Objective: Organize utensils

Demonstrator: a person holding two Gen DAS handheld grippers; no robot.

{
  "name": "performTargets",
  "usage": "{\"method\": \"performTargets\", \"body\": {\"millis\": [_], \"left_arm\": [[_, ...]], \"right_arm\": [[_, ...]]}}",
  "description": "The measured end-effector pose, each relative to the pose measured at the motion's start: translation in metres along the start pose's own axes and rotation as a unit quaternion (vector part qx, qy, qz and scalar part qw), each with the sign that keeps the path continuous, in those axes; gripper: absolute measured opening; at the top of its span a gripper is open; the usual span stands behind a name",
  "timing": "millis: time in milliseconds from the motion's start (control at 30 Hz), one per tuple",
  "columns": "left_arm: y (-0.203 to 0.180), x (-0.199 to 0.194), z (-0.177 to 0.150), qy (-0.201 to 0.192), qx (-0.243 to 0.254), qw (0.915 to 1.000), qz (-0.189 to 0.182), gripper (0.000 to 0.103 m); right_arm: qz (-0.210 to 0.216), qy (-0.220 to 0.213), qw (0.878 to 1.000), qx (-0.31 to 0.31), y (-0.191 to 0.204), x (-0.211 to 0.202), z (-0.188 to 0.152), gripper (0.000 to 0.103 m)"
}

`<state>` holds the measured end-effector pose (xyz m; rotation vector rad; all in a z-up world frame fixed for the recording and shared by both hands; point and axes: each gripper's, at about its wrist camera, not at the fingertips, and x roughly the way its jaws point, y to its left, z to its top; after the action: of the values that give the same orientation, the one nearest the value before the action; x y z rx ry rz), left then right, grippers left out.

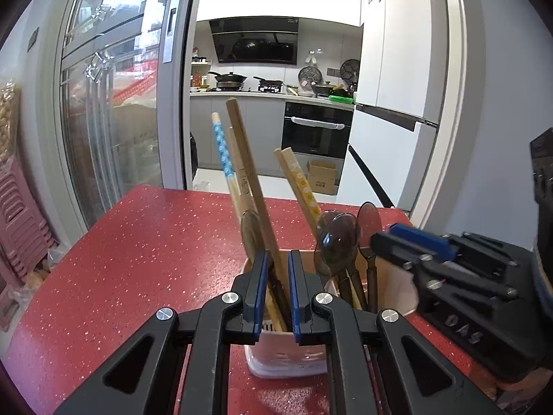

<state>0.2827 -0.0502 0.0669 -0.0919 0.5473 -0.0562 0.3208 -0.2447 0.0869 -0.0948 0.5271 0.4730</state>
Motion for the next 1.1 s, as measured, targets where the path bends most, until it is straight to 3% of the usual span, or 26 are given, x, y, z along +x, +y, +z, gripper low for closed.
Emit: {"method": "performTargets", "body": {"millis": [400, 700, 733, 767, 800, 867, 1100], "left_arm": [[0.007, -0.016, -0.005, 0.017, -0.009, 0.9997, 0.012, 0.04], [0.007, -0.029, -0.016, 0.032, -0.006, 0.9994, 0.011, 0.04], [0.008, -0.031, -0.017, 0.033, -0.005, 0.9994, 0.011, 0.044], [0.009, -0.032, -0.019, 0.035, -0.005, 0.9993, 0.012, 0.081], [0.01, -0.035, -0.021, 0.036, -0.008, 0.9991, 0.02, 0.103], [0.012, -0.047, -0.024, 0.013, -0.014, 0.9995, 0.026, 0.103], [0.016, -0.063, -0.041, 0.039, -0.006, 0.9988, 0.028, 0.103]], "right_arm": [[0.008, 0.019, 0.999, 0.042, -0.004, -0.024, -0.006, 0.036], [0.005, 0.038, 0.996, 0.074, -0.005, -0.042, -0.017, 0.04], [0.003, 0.041, 0.996, 0.078, -0.005, -0.044, -0.019, 0.04], [0.002, 0.042, 0.996, 0.081, -0.005, -0.047, -0.022, 0.04], [0.002, 0.043, 0.996, 0.084, -0.005, -0.049, -0.024, 0.04], [0.002, 0.047, 0.995, 0.087, -0.003, -0.054, -0.028, 0.041], [-0.003, 0.064, 0.993, 0.095, 0.008, -0.066, -0.045, 0.041]]}}
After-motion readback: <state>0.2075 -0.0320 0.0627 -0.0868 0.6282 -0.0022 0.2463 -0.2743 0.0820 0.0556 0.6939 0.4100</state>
